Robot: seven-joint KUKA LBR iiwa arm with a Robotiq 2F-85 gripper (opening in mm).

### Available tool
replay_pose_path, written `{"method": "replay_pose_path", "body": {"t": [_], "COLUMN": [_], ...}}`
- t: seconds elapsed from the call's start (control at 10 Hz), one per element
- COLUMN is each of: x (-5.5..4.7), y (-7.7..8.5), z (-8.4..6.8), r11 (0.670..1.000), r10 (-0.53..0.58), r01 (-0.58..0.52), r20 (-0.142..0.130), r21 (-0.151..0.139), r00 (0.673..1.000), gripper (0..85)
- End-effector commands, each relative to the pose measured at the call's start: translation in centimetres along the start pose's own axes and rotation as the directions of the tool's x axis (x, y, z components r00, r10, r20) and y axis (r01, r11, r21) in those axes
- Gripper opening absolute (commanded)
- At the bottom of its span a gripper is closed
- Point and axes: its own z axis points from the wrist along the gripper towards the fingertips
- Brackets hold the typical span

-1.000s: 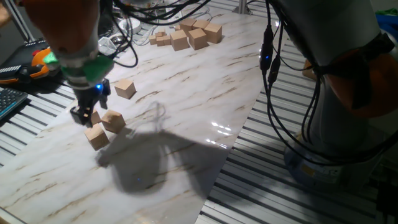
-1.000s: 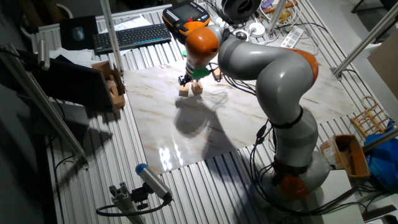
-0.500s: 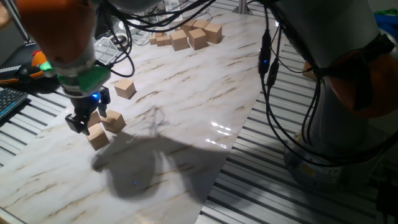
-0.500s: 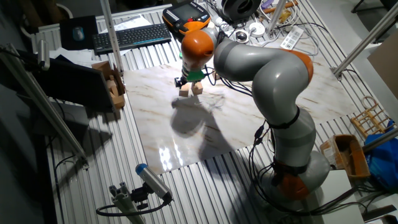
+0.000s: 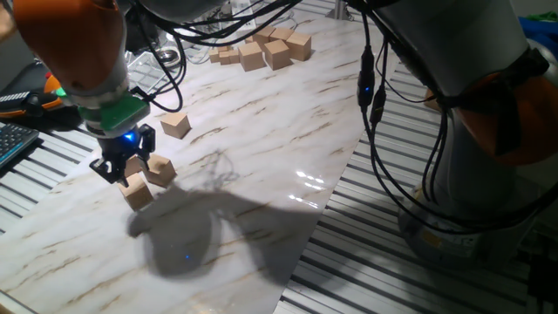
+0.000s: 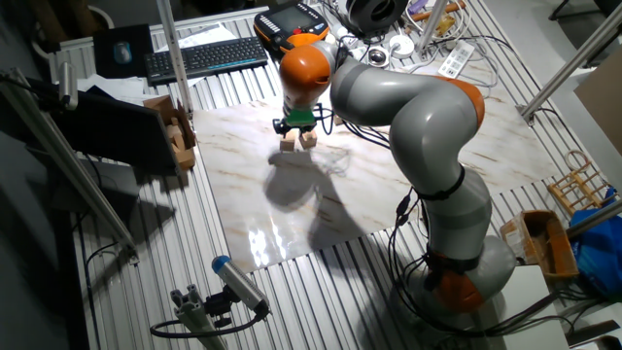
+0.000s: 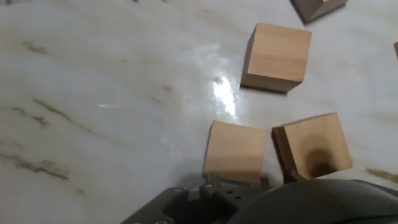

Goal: Stack the blocks into a pyramid shape

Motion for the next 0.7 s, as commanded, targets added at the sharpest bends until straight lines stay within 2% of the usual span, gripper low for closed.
{"method": "replay_pose_path", "body": {"t": [0.0, 0.2, 0.6], "x": [0.0, -0.1, 0.0], "y": [0.0, -0.1, 0.1], "z": [0.1, 0.3, 1.6], "r11": [0.990, 0.972, 0.973], "r10": [0.143, 0.232, 0.230], "r01": [-0.143, -0.233, -0.230], "r20": [0.013, 0.024, 0.017], "r21": [0.011, 0.012, -0.001], "r00": [0.990, 0.972, 0.973], "gripper": [51.0, 51.0, 51.0]}}
